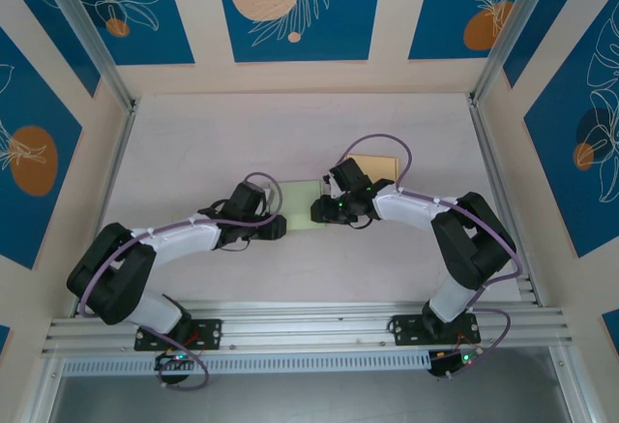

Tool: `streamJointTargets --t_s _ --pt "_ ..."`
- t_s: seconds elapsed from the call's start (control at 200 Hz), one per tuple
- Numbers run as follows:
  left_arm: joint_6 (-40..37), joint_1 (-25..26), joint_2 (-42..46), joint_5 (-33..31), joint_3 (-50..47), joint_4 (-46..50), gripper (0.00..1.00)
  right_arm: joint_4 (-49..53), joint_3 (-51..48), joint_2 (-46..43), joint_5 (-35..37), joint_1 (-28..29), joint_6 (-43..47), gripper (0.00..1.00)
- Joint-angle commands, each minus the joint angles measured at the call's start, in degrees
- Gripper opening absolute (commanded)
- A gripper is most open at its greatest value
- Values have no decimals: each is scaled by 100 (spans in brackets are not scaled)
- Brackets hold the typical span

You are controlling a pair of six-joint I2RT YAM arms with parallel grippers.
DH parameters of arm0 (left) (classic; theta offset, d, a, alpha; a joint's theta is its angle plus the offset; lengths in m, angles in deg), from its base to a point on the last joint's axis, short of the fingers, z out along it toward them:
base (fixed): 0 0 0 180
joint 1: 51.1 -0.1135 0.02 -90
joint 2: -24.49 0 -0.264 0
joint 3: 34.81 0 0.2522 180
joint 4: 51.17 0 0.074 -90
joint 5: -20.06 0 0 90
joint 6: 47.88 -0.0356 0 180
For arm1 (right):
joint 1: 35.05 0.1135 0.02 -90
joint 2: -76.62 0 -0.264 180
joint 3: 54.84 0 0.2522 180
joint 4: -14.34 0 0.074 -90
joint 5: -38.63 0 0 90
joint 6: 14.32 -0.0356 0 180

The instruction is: Fold the paper box

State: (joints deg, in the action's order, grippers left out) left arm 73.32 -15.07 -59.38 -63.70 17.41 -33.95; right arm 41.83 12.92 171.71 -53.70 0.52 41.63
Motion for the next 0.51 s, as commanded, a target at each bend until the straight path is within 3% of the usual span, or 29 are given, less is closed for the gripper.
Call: streamJointTargets --t_s 0.0,0.5 --pt "28 34 -93 -217 -92 -207 51 174 147 2 -16 22 72 43" --pt "26 18 -234 -202 -75 -443 44 296 421 20 121 -269 469 62"
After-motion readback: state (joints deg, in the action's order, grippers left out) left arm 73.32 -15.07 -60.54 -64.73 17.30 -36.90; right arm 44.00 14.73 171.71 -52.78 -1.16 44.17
